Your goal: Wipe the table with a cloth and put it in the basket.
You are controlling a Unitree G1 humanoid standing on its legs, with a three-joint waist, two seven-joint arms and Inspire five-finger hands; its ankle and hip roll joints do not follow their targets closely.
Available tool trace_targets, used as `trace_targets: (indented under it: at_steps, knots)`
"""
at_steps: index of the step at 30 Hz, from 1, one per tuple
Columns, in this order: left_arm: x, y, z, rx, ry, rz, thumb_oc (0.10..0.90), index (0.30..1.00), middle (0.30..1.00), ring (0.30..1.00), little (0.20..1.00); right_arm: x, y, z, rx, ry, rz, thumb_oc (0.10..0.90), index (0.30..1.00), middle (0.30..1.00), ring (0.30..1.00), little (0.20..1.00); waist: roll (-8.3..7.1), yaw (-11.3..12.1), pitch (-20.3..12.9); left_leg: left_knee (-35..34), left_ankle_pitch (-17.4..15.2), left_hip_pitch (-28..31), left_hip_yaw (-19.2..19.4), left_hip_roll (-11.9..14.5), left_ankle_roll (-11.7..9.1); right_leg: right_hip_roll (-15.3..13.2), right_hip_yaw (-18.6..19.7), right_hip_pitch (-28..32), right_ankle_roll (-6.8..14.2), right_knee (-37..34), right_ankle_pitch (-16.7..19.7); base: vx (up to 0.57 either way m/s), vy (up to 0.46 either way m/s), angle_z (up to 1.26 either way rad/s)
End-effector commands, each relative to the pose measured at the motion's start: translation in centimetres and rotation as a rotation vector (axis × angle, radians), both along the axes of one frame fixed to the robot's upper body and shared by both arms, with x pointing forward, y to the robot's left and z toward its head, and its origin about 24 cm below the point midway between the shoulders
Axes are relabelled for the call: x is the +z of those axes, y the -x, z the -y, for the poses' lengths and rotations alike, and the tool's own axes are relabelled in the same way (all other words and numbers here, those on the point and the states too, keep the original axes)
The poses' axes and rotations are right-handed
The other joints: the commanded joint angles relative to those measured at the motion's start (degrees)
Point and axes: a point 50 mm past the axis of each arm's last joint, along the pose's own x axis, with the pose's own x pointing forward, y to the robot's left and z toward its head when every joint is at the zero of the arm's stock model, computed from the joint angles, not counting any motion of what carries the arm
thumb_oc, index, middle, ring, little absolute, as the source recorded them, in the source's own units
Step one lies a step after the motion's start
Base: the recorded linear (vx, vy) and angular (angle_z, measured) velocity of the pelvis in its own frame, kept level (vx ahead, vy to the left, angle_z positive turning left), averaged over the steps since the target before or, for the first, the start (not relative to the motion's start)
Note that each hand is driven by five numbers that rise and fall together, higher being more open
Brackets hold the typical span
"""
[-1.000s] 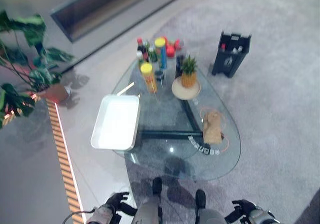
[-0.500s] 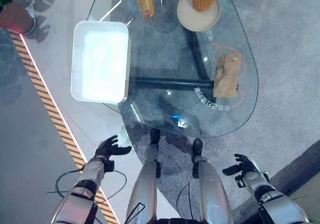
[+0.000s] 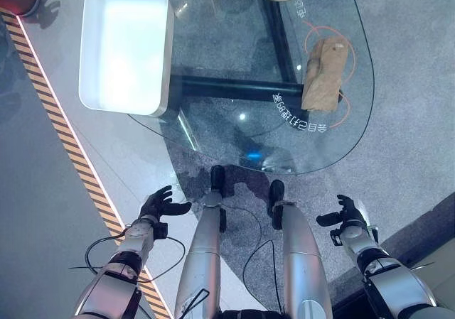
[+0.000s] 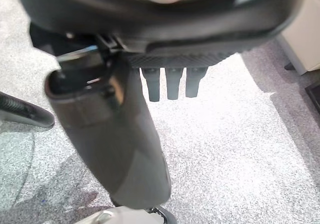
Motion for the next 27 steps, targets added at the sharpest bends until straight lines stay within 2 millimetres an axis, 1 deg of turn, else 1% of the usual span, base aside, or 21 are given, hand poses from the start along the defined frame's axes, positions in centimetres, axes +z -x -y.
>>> trace_targets:
  at_steps: [1, 8, 10, 11, 13, 14, 16, 17, 18, 19, 21, 22, 23, 25, 26, 27]
  knots:
    - [-0.9, 2.0, -1.8, 0.090, 0.008, -0.004, 0.800, 0.900, 0.900, 0.900, 0.900, -0.4, 2.3, 3.0, -0.108, 0.060, -0.003, 0.800, 0.900, 0.900, 0.900, 0.900, 0.31, -0.23, -1.15, 9.26, -8.25, -1.29, 4.20, -2.80, 3.15, 3.74, 1.92, -0.35, 1.08, -5.88, 5.06, 0.00, -0.013, -0.05]
    - [-0.7, 1.8, -1.9, 0.089, 0.013, 0.004, 0.800, 0.900, 0.900, 0.900, 0.900, 0.4, 2.1, 3.9, -0.144, 0.074, 0.032, 0.800, 0.900, 0.900, 0.900, 0.900, 0.42, -0.34, -1.15, 8.62, -7.66, -1.86, 4.33, -3.02, 3.06, 3.97, 1.75, -0.78, 0.94, -6.88, 5.61, 0.00, 0.000, 0.00]
    - [-0.6, 1.8, -2.0, 0.088, 0.015, 0.006, 0.800, 0.900, 0.900, 0.900, 0.900, 1.1, 2.0, 4.9, -0.209, 0.083, 0.074, 0.800, 0.900, 0.900, 0.900, 0.900, 0.47, -0.33, -1.15, 8.57, -7.63, -1.80, 4.43, -3.01, 2.78, 4.02, 1.92, -0.44, 0.90, -7.44, 5.72, 0.00, 0.000, 0.00]
    - [-0.6, 1.8, -2.0, 0.088, 0.015, 0.006, 0.800, 0.900, 0.900, 0.900, 0.900, 1.2, 2.0, 4.9, -0.214, 0.085, 0.079, 0.800, 0.900, 0.900, 0.900, 0.900, 0.47, -0.32, -1.15, 8.55, -7.63, -1.79, 4.44, -3.01, 2.77, 4.03, 1.93, -0.42, 0.89, -7.48, 5.73, 0.00, 0.000, 0.00]
    - [-0.7, 1.9, -2.1, 0.088, 0.014, 0.007, 0.800, 0.900, 0.900, 0.900, 0.900, 1.6, 2.2, 5.7, -0.279, 0.088, 0.119, 0.800, 0.900, 0.900, 0.900, 0.900, 0.44, -0.34, -1.15, 8.38, -7.78, -1.56, 4.45, -3.03, 2.76, 4.08, 1.96, -0.10, 0.91, -7.86, 5.74, 0.00, 0.000, 0.00]
    - [-0.7, 1.9, -2.1, 0.086, 0.013, 0.005, 0.800, 0.900, 0.900, 0.900, 0.900, 2.1, 2.4, 6.4, -0.352, 0.087, 0.174, 0.800, 0.900, 0.900, 0.900, 0.900, 0.40, -0.35, -1.15, 8.36, -7.94, -1.38, 4.46, -3.05, 2.79, 4.01, 1.91, 0.15, 0.93, -8.09, 5.76, 0.00, 0.000, 0.00]
    - [-0.8, 2.0, -2.1, 0.086, 0.013, 0.002, 0.800, 0.900, 0.900, 0.900, 0.900, 2.9, 2.3, 7.2, -0.415, 0.068, 0.235, 0.800, 0.900, 0.900, 0.900, 0.900, 0.32, -0.30, -1.15, 8.21, -8.03, -1.13, 4.50, -3.03, 2.84, 3.94, 1.79, 0.47, 0.95, -8.42, 5.86, 0.02, -0.001, 0.00]
    - [-0.9, 2.1, -2.2, 0.085, 0.010, -0.002, 0.800, 0.900, 0.900, 0.900, 0.900, 4.1, 2.1, 8.0, -0.496, 0.054, 0.346, 0.800, 0.900, 0.900, 0.900, 0.900, 0.20, -0.27, -1.15, 7.98, -8.10, -0.79, 4.51, -3.05, 2.89, 3.93, 1.74, 0.88, 0.93, -8.77, 5.93, 0.04, -0.002, 0.00]
    - [-1.0, 2.3, -2.2, 0.087, 0.009, -0.005, 0.800, 0.900, 0.900, 0.900, 0.900, 5.2, 1.7, 8.2, -0.537, 0.059, 0.438, 0.800, 0.900, 0.900, 0.900, 0.900, 0.10, -0.29, -1.15, 7.75, -8.18, -0.51, 4.46, -3.09, 2.93, 3.96, 1.77, 1.16, 0.95, -9.00, 6.02, 0.04, -0.002, 0.01]
    - [-1.0, 2.4, -2.2, 0.087, 0.009, -0.005, 0.800, 0.900, 0.900, 0.900, 0.900, 5.5, 1.6, 8.3, -0.545, 0.062, 0.458, 0.800, 0.900, 0.900, 0.900, 0.900, 0.07, -0.28, -1.15, 7.70, -8.22, -0.42, 4.46, -3.11, 2.94, 3.98, 1.77, 1.24, 0.96, -9.07, 6.05, 0.00, 0.000, 0.00]
    - [-1.2, 2.7, -2.2, 0.091, 0.006, -0.006, 0.800, 0.900, 0.900, 0.900, 0.900, 7.6, 0.8, 8.4, -0.586, 0.082, 0.618, 0.800, 0.900, 0.900, 0.900, 0.900, -0.18, -0.45, -1.15, 7.21, -8.27, -0.05, 4.46, -3.10, 3.10, 4.06, 1.90, 1.34, 1.10, -9.38, 6.32, 0.00, 0.000, 0.00]
    - [-1.3, 2.7, -2.2, 0.092, 0.006, -0.006, 0.800, 0.900, 0.900, 0.900, 0.900, 8.1, 0.6, 8.4, -0.591, 0.084, 0.643, 0.800, 0.900, 0.900, 0.900, 0.900, -0.22, -0.48, -1.15, 7.10, -8.27, 0.02, 4.48, -3.10, 3.13, 4.07, 1.92, 1.39, 1.13, -9.49, 6.36, 0.00, 0.000, 0.00]
    - [-1.3, 2.8, -2.3, 0.094, 0.006, -0.005, 0.800, 0.900, 0.900, 0.900, 0.900, 9.6, 0.0, 8.4, -0.602, 0.092, 0.739, 0.800, 0.900, 0.900, 0.900, 0.900, -0.34, -0.57, -1.15, 6.80, -8.21, 0.03, 4.52, -3.13, 3.24, 4.10, 1.94, 1.36, 1.16, -9.78, 6.52, 0.00, 0.000, 0.00]
    - [-1.3, 2.8, -2.3, 0.094, 0.006, -0.005, 0.800, 0.900, 0.900, 0.900, 0.900, 11.4, -0.7, 8.2, -0.598, 0.094, 0.842, 0.800, 0.900, 0.900, 0.900, 0.900, -0.44, -0.66, -1.15, 6.26, -8.09, 0.33, 4.43, -3.24, 3.24, 4.13, 1.93, 1.52, 1.25, -10.26, 6.77, 0.00, 0.000, 0.00]
    - [-1.2, 2.7, -2.3, 0.094, 0.006, -0.005, 0.800, 0.900, 0.900, 0.900, 0.900, 11.6, -0.7, 8.2, -0.596, 0.095, 0.861, 0.800, 0.900, 0.900, 0.900, 0.900, -0.45, -0.67, -1.15, 6.20, -8.07, 0.37, 4.43, -3.25, 3.24, 4.13, 1.93, 1.53, 1.26, -10.31, 6.80, 0.00, 0.000, 0.00]
    - [-1.2, 2.6, -2.3, 0.090, 0.003, -0.002, 0.800, 0.900, 0.900, 0.900, 0.900, 13.8, -1.7, 7.7, -0.573, 0.069, 0.976, 0.800, 0.900, 0.900, 0.900, 0.900, -0.51, -0.67, -1.15, 5.79, -7.93, 0.39, 4.47, -3.31, 3.32, 4.08, 1.86, 1.53, 1.29, -10.80, 6.99, 0.00, 0.000, 0.00]
